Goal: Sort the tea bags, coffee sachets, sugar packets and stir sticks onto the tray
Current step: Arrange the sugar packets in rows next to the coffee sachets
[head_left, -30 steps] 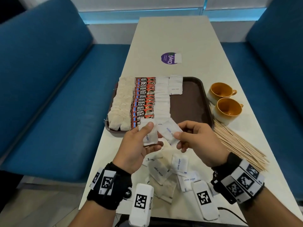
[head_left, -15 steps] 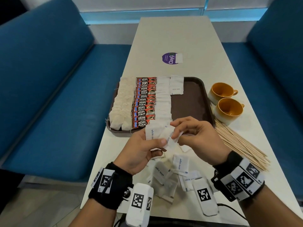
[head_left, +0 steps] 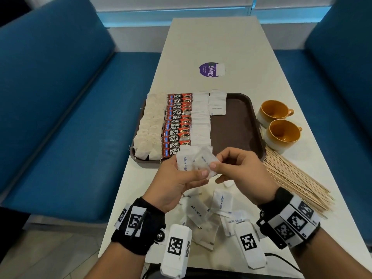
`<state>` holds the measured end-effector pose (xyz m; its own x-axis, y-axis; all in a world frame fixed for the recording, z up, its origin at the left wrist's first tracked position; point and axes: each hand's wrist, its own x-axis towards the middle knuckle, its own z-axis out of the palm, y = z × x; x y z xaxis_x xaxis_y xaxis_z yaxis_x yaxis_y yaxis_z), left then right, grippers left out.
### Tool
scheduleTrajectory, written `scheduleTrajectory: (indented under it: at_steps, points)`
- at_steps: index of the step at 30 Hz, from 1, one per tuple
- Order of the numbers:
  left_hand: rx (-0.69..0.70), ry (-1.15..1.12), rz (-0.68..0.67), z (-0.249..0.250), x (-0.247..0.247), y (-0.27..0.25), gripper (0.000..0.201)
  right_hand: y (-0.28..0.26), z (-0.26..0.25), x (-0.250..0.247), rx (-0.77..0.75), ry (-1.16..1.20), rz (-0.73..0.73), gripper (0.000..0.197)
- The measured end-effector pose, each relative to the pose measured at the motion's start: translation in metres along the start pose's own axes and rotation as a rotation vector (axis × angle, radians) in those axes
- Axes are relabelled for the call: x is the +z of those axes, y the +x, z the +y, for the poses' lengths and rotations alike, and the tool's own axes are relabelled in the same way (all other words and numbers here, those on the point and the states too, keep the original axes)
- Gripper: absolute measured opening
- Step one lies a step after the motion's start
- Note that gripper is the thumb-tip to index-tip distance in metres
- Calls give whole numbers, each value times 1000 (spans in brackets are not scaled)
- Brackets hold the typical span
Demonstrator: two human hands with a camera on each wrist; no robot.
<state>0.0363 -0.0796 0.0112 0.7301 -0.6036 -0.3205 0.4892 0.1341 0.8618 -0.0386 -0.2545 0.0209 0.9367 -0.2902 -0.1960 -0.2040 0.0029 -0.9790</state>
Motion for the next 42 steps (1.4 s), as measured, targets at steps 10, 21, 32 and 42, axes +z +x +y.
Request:
scheduleTrajectory:
  at_steps: [10,21,32,42]
  points:
    - [37,41,100,-3,-2,8,38,9,-1,-7,94,119,12,17]
    - [29,-73,240,-1,-19,32,26,79,-12,-41,166,1,151,20]
    - [-45,-213,231,8,-23,45,42,215,-7,-58,251,-239,330,20]
    - [-65,-161,213,9,-25,46,39,236,2,-60,285,-479,308,39]
